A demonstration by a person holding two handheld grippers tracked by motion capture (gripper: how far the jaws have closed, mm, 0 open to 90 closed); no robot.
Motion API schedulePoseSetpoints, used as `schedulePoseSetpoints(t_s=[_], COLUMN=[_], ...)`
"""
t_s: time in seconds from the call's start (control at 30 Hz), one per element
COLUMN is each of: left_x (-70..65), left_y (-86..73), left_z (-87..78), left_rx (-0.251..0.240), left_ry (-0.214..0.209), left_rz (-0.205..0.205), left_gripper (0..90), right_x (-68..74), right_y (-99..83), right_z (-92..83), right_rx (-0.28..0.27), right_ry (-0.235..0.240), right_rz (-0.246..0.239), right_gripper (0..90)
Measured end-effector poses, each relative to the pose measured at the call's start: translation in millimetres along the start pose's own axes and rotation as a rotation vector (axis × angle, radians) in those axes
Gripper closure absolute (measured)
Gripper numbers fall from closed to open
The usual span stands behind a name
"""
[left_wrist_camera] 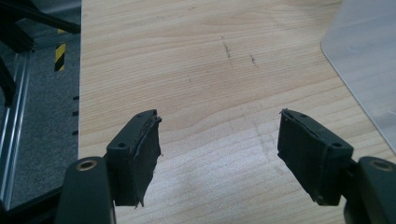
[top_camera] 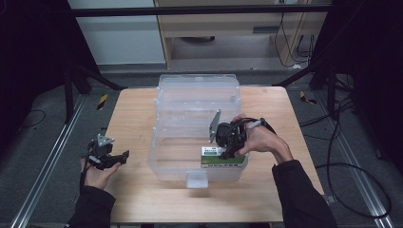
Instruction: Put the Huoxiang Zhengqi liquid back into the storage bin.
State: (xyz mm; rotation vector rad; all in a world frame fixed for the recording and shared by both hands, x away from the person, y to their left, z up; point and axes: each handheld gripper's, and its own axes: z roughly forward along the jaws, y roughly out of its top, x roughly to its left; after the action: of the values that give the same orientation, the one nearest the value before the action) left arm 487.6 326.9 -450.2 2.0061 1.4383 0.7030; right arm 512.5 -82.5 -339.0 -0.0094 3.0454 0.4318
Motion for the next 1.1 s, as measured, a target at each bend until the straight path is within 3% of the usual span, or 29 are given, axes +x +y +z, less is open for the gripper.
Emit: schedulePoseSetpoints(t_s=[0.57, 1.1], left_x=[-0.4, -0.7], left_y=[-0.3, -0.5], left_z=[0.8, 1.5], left_rx=[0.003, 0.007], left_ry=[-0.002, -0.003], left_rz=[0.002, 0.004], left_gripper=[29.1, 29.1], right_x=[1.6, 3.0], right_y=[-0.7, -4.9], right_z=[16.8, 30.9], right_rx=[0.028, 0.02], right_ry=[-0.007, -0.009], right_rz=[0.003, 0.025], right_gripper=[64.1, 63.7])
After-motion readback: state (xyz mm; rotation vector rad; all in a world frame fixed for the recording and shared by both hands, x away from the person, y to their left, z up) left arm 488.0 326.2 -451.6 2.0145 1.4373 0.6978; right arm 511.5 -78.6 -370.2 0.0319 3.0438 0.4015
